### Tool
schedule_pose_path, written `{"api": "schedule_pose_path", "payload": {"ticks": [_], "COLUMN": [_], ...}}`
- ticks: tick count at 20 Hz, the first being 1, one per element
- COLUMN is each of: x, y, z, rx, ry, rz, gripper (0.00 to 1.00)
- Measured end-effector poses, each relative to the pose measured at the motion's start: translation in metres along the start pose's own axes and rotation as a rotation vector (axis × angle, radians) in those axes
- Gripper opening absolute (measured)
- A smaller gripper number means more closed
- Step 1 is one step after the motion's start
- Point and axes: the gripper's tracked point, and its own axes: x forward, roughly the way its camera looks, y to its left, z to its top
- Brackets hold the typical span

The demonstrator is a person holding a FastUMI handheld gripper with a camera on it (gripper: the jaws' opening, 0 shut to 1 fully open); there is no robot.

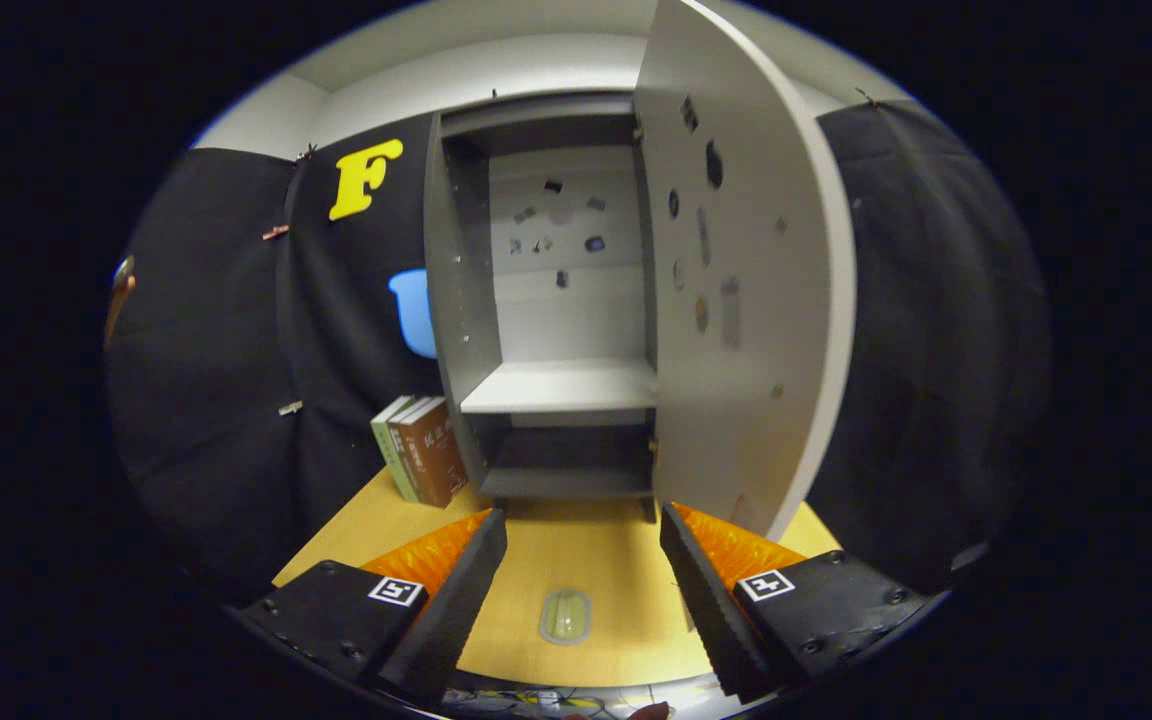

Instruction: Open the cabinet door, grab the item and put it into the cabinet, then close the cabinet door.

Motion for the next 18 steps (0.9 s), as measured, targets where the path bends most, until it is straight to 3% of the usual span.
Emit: {"api": "schedule_pose_path", "payload": {"ticks": [5, 12, 17, 18], "x": [0.065, 0.129, 0.156, 0.161], "y": [0.019, 0.011, -0.001, -0.003], "z": [-0.103, -0.229, -0.284, -0.289], "rx": [0.002, -0.02, -0.055, -0.057], "ry": [0.183, 0.394, 0.482, 0.491], "rz": [0.033, -0.008, -0.049, -0.054], "gripper": [0.98, 0.99, 0.99, 0.94]}}
